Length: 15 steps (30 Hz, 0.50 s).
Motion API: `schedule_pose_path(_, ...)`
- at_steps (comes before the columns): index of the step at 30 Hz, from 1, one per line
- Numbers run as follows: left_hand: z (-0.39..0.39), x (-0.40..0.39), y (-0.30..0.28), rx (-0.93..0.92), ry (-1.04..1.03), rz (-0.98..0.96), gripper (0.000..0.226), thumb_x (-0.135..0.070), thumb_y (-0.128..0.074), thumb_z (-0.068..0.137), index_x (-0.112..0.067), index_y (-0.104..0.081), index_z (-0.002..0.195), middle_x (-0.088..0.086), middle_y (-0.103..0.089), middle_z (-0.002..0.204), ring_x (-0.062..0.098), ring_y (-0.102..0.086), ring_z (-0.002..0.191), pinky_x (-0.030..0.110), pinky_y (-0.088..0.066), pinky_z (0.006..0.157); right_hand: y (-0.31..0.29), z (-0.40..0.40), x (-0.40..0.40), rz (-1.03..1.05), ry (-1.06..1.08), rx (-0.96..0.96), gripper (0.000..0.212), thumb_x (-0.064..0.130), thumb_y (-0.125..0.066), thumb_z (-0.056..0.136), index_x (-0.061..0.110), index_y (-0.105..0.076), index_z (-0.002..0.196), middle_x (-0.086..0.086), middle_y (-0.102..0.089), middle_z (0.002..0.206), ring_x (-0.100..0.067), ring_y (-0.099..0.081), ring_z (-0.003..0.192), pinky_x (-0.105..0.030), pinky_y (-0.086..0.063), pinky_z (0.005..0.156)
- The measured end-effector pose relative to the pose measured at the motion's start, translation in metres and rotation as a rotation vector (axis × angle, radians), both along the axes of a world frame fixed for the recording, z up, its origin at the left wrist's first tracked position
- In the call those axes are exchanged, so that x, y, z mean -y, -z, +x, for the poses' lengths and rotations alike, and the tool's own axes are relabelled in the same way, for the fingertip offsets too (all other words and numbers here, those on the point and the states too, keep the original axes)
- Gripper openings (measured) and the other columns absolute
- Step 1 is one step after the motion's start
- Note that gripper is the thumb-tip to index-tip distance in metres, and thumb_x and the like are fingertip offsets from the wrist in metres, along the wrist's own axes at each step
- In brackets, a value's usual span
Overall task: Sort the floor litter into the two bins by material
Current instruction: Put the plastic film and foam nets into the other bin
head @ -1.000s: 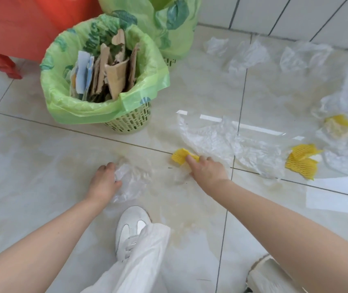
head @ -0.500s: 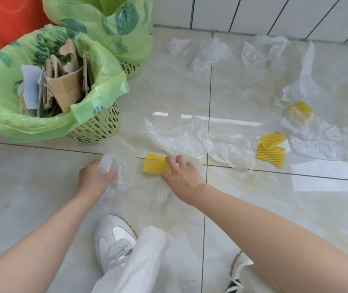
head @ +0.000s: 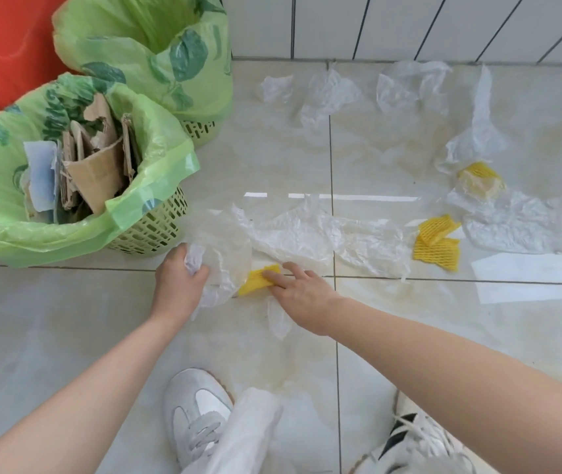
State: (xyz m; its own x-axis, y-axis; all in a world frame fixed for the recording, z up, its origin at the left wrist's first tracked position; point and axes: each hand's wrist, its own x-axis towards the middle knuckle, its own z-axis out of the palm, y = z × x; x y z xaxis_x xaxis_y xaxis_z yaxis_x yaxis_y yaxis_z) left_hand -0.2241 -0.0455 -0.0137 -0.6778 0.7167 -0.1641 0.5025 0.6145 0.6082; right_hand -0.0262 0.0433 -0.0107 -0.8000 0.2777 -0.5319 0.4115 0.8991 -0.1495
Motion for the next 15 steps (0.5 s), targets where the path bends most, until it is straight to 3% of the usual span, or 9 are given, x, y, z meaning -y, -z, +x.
schedule_pose_path(4,0.01,-0.02,-0.008,0.005,0.046,0.1,0.03,-0.005,-0.061,0.084,-0.002,-0.04,0.063,0.013,-0.043,0.065,0.03,-0.04,0.062,0.029,-0.023,0.056,0.004,0.022,-0.01,-0.096,0.105,-0.225,0.044,-0.003,-0.04,0.086,0.006,-0.049,0.128,-0.006,-0.036,0.145,-0.03,-0.033,0.13,-0.04,-0.04,0.1)
schedule_pose_path(7,0.016,-0.034,-0.007,0.07,0.091,0.132,0.025,-0.004,-0.059,0.082,0.005,-0.041,0.068,0.02,-0.044,0.066,0.032,-0.044,0.06,0.03,-0.033,0.056,0.006,0.043,-0.021,-0.112,0.158,-0.404,0.025,-0.004,-0.047,0.08,0.006,-0.062,0.098,-0.009,-0.059,0.106,-0.03,-0.052,0.099,-0.036,-0.049,0.085)
schedule_pose_path(10,0.024,-0.048,-0.006,0.075,0.193,0.195,0.02,-0.009,-0.055,0.079,0.0,-0.044,0.065,0.01,-0.043,0.067,0.024,-0.047,0.06,0.03,-0.036,0.057,0.005,0.063,-0.036,-0.155,0.24,-0.449,0.018,0.001,-0.045,0.076,0.011,-0.059,0.081,-0.004,-0.058,0.085,-0.024,-0.053,0.081,-0.029,-0.046,0.073)
schedule_pose_path(13,0.035,-0.068,-0.013,0.077,0.28,0.31,0.034,-0.009,-0.054,0.075,-0.031,-0.034,0.059,-0.013,-0.041,0.067,0.003,-0.044,0.056,0.01,-0.033,0.054,0.009,0.075,-0.055,-0.197,0.321,-0.465,0.028,0.009,-0.029,0.072,0.013,-0.057,0.075,0.0,-0.056,0.078,-0.021,-0.05,0.076,-0.031,-0.048,0.063)
schedule_pose_path(15,0.039,-0.081,-0.012,0.079,0.322,0.346,0.043,-0.006,-0.054,0.075,-0.039,-0.03,0.062,-0.02,-0.041,0.07,-0.003,-0.043,0.057,0.006,-0.031,0.055,0.012,0.078,-0.067,-0.202,0.352,-0.496,0.025,0.01,-0.028,0.068,0.016,-0.053,0.069,0.002,-0.053,0.071,-0.016,-0.045,0.073,-0.031,-0.046,0.054)
